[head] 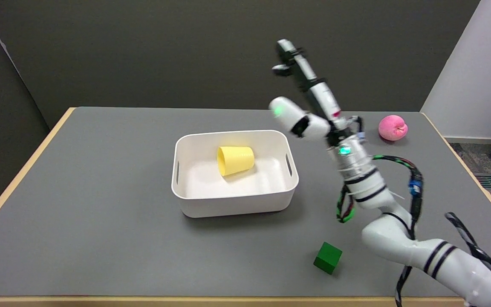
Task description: Place the yellow cup into the white box.
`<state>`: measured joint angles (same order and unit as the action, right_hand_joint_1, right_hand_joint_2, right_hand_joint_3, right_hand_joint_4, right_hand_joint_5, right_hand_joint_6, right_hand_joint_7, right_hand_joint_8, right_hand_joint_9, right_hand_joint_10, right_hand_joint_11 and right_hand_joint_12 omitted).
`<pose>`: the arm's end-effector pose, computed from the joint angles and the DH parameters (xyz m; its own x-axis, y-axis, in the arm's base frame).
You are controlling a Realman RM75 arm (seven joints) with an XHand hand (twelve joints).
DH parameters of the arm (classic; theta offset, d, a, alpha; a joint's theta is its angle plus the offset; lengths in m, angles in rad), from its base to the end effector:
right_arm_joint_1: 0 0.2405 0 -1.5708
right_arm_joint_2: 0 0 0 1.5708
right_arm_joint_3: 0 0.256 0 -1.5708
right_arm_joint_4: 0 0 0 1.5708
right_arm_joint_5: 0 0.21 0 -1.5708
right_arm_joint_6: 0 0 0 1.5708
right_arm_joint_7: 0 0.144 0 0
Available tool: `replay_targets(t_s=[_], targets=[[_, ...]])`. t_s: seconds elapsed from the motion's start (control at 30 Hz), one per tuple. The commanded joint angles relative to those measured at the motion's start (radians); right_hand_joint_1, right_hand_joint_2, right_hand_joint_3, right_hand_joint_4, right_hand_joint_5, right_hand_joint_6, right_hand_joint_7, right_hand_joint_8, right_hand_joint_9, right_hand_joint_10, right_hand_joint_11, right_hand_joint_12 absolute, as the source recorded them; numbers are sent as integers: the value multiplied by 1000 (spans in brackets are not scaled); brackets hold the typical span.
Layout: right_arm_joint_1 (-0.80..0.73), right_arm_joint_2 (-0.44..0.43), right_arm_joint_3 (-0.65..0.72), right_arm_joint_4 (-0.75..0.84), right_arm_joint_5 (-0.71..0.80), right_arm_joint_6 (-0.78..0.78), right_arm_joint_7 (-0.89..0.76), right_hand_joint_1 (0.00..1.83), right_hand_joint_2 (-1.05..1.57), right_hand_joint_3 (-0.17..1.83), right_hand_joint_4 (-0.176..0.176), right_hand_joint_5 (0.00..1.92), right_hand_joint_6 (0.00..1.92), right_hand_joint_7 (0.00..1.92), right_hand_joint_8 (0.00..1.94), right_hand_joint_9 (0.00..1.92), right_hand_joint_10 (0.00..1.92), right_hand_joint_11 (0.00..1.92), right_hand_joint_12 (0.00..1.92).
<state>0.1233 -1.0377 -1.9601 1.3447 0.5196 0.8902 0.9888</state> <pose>-0.1914 -0.3384 0.2981 0.4811 0.1287 0.8672 -0.6573 -0.6016 0.4540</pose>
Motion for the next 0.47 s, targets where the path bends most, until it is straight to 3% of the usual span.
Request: replay_targets(t_s=[0.03,0.2,0.47], targets=[[-362,139,252,-140,545,555,-174,275,577,907,-27,65,288,75,288,11,427,-1,1083],[-396,168,256,-318,635,606,68,258,601,912,-26,66,283,78,290,8,476,-1,1086],[-368,126,235,-500,635,619,239,245,594,916,-29,59,241,68,238,8,415,-1,1051]])
